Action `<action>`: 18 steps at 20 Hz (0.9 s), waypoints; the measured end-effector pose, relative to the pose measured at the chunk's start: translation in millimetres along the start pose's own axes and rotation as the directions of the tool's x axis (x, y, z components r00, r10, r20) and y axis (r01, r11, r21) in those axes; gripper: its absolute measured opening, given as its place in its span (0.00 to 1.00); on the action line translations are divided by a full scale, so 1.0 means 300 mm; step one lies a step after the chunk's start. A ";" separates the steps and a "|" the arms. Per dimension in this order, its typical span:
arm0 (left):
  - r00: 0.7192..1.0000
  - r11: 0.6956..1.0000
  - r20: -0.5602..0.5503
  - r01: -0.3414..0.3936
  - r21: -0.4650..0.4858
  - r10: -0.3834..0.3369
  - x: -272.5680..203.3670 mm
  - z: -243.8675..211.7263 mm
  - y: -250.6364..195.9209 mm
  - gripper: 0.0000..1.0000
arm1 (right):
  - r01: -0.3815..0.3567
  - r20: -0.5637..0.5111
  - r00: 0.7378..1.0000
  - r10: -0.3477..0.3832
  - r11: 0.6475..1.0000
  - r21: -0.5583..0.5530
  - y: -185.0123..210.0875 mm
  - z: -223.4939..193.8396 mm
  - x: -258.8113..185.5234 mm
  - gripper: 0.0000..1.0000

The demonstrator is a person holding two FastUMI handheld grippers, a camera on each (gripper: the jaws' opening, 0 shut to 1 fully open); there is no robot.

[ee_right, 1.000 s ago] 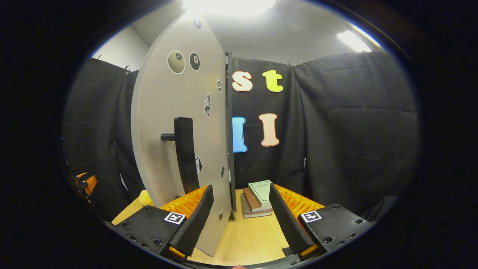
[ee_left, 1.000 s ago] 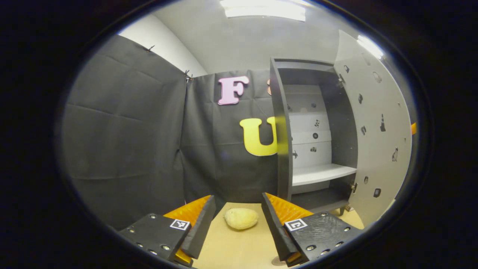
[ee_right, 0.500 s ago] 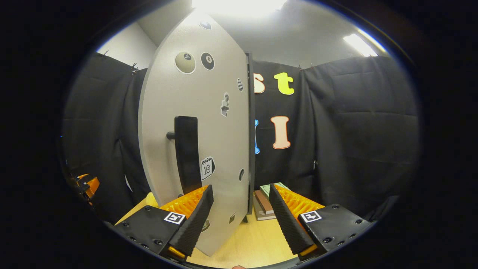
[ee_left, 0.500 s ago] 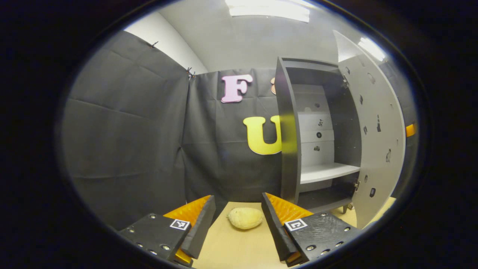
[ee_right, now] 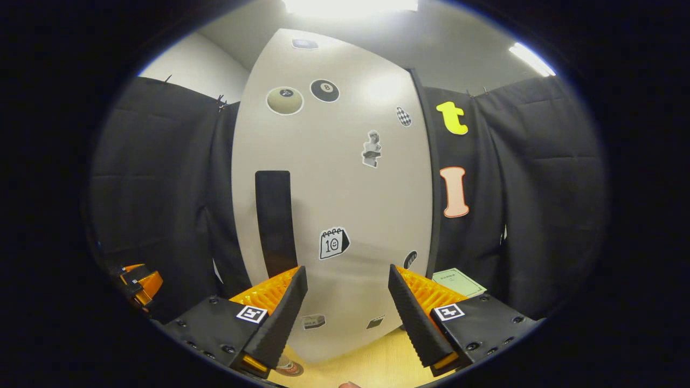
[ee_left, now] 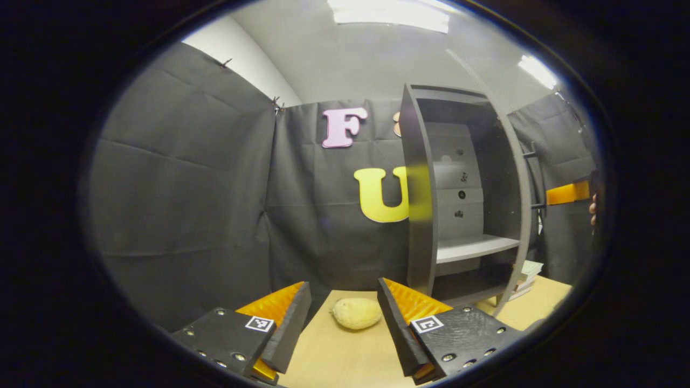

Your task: Open the cabinet door with the right hand, grasp the bottle in the cabinet with the left hand and place it on the coaster, then close the cabinet door with the right hand.

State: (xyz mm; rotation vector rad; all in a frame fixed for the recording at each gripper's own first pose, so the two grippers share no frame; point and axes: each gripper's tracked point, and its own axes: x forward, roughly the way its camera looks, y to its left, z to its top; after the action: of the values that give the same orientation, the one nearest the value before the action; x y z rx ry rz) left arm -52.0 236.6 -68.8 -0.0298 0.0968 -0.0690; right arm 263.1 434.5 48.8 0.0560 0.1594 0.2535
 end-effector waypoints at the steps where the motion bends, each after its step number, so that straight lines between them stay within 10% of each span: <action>1: 1.000 1.000 -0.004 0.001 -0.005 -0.001 -0.002 -0.002 -0.005 0.74 | -0.004 0.003 1.000 0.004 1.000 -0.010 -0.001 0.003 -0.009 0.96; 18: 0.998 0.998 0.062 0.026 0.058 -0.030 -0.008 0.072 -0.093 0.74 | -0.029 0.045 0.999 0.029 1.000 0.001 -0.370 0.006 -0.245 0.99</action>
State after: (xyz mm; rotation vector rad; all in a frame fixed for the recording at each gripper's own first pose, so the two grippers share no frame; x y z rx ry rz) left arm -54.1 209.6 -46.3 0.0240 0.0311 -0.0984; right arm 220.4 308.4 53.1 0.0653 0.1144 0.2806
